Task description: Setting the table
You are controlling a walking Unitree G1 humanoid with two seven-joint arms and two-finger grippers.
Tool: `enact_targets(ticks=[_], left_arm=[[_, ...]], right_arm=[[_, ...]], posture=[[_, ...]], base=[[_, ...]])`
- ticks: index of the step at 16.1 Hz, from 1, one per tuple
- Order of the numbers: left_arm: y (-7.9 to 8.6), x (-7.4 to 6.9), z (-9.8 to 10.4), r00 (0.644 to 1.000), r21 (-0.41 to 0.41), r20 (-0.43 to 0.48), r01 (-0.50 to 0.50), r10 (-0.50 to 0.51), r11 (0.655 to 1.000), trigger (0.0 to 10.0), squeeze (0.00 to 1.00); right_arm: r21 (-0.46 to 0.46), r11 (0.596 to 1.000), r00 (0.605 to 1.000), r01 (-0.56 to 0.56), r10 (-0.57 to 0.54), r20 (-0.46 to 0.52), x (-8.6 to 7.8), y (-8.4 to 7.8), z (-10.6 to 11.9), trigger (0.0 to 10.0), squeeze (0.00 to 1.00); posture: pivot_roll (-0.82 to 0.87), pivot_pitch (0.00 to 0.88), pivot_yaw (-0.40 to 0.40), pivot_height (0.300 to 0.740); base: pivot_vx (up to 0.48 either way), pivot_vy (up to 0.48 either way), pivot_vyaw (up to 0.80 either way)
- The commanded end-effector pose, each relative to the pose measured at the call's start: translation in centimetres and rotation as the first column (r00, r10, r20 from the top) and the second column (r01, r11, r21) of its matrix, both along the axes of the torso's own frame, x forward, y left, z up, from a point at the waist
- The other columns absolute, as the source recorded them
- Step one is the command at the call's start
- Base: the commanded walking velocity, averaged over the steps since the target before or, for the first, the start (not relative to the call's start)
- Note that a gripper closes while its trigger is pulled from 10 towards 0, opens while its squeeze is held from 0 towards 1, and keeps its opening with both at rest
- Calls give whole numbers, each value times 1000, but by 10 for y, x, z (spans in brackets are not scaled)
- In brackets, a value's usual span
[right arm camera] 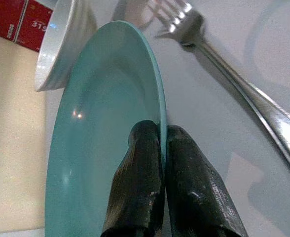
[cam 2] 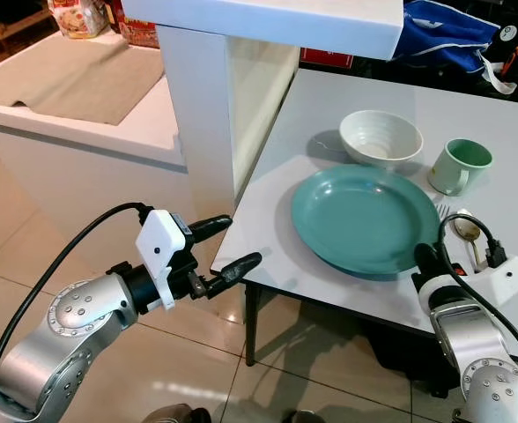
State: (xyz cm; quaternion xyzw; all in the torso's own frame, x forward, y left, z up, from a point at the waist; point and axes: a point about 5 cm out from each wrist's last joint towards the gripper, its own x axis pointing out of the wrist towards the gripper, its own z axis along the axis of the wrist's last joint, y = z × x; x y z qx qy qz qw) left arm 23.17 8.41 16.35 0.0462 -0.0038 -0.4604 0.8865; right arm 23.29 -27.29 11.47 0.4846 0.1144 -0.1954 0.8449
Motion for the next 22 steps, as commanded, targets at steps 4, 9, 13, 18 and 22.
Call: enact_targets(ticks=[4, 9, 13, 18, 22], left_arm=[[2, 4, 1, 1000, 6, 21, -14, 14, 1000, 10000, 0], [0, 4, -1, 1000, -5, 18, -15, 15, 1000, 10000, 0], [0, 1, -3, 1000, -7, 13, -8, 8, 1000, 10000, 0], [3, -1, -7, 1000, 9, 17, -21, 21, 1000, 10000, 0], [9, 20, -7, 982, 33, 59, -181, 179, 983, 10000, 0]], right_arm=[[4, 1000, 991, 9, -8, -130, -5, -2, -21, 10000, 1000], [-10, 999, 990, -36, 34, -139, 0, -1, -13, 10000, 1000], [-78, 996, 979, -40, 24, -201, -21, -4, -5, 10000, 1000], [-201, 979, 980, -26, -15, -199, -57, -10, 32, 10000, 0], [-347, 937, 993, -38, -2, -114, -64, -13, 68, 10000, 0]], posture=[[26, 37, 13, 740], [9, 39, -4, 740], [-15, 41, 0, 740], [-56, 48, 12, 740], [-91, 48, 41, 740]], base=[[0, 0, 0], [0, 0, 0], [0, 0, 0], [0, 0, 0], [0, 0, 0]])
